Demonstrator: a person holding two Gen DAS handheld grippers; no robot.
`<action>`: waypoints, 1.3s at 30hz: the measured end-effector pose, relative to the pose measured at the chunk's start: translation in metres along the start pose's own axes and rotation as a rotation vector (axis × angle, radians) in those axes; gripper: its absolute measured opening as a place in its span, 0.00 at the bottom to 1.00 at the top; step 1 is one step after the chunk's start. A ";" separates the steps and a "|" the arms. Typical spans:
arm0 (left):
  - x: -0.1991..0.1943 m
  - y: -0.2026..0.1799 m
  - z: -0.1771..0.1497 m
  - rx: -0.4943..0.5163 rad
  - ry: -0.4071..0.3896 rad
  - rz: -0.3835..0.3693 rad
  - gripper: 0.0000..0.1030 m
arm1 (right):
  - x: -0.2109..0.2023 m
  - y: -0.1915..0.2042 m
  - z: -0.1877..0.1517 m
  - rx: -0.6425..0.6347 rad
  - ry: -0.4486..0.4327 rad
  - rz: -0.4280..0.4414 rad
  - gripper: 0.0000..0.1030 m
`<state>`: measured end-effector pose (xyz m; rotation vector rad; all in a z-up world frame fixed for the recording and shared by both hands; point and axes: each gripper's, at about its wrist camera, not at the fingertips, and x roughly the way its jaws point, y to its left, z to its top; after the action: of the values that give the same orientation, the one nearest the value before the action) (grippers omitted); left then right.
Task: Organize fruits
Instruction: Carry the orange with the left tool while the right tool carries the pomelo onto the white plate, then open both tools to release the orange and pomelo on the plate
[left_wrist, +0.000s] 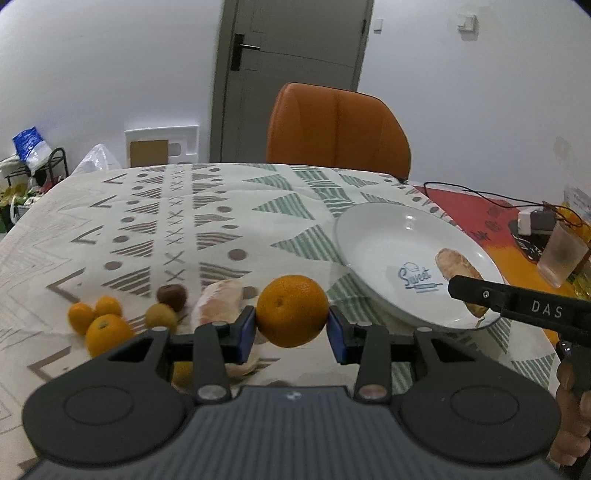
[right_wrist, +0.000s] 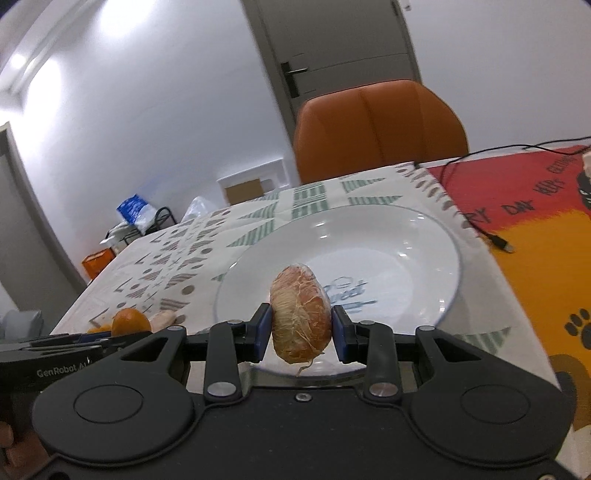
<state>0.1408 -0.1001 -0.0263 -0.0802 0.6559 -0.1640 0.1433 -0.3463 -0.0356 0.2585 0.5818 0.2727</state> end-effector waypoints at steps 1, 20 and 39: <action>0.002 -0.004 0.002 0.009 0.000 -0.004 0.39 | 0.000 -0.004 0.000 0.008 -0.004 -0.005 0.32; 0.036 -0.056 0.026 0.106 0.002 -0.051 0.39 | -0.003 -0.031 0.013 0.041 -0.070 -0.060 0.37; 0.028 -0.059 0.037 0.107 -0.023 -0.016 0.45 | -0.022 -0.029 0.002 0.077 -0.070 -0.024 0.37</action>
<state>0.1782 -0.1620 -0.0069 0.0157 0.6225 -0.2129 0.1318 -0.3809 -0.0315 0.3340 0.5260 0.2179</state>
